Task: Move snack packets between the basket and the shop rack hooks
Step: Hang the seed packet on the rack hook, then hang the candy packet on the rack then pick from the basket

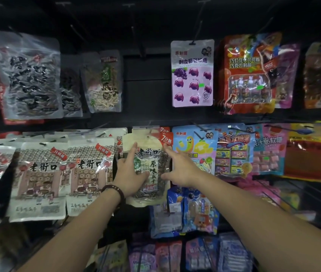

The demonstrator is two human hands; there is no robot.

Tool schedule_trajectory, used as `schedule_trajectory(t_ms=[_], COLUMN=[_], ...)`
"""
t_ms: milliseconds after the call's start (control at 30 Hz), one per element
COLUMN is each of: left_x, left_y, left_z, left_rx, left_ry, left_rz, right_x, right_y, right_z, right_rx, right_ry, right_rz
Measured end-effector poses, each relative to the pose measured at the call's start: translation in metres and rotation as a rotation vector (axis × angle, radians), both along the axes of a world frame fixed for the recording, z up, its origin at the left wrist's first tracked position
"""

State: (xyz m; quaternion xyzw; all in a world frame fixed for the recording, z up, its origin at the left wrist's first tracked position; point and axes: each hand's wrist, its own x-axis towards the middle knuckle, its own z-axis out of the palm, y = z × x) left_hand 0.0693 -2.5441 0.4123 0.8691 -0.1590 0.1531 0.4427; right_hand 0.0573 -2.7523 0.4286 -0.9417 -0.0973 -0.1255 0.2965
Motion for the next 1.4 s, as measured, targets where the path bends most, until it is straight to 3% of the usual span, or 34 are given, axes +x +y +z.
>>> schedule_trajectory(t_ms=[167,267,400,567,867,1000,1133,1267,1400], left_x=[-0.027,-0.059,-0.113,-0.169,-0.198,-0.201,-0.212,-0.222,-0.214], left_y=[-0.021,-0.04,-0.061,-0.073,-0.091,-0.107,-0.132,-0.158,-0.169], left_z=[-0.038,-0.088,-0.192,-0.341,-0.531,-0.549,-0.575,-0.602,-0.62], left_rx=[-0.02,0.06,0.191,0.321,0.59,0.629,0.582,0.403,0.415], left_ry=[0.014,-0.082,-0.13,0.229,0.824,1.04,1.113,1.259,1.304], left_rz=[0.167,0.231,0.125,-0.147,-0.179,-0.172,-0.045,0.084,0.065], right_x=[-0.044,-0.078,-0.129,-0.192,-0.262,-0.279,-0.287,-0.294,-0.299], right_y=[-0.02,-0.035,-0.063,-0.089,-0.108,-0.11,-0.114,-0.116,-0.112], right_z=[-0.036,-0.089,-0.188,-0.322,-0.519,-0.563,-0.584,-0.594,-0.596], right_rx=[-0.112,-0.132,-0.105,-0.032,0.112,0.13,0.204,0.23,0.229], right_ry=[0.043,0.091,0.202,0.423,0.861,1.03,1.124,1.132,1.105], right_rz=[0.032,0.025,-0.012,-0.081,-0.27,-0.268,-0.389,-0.435,-0.421])
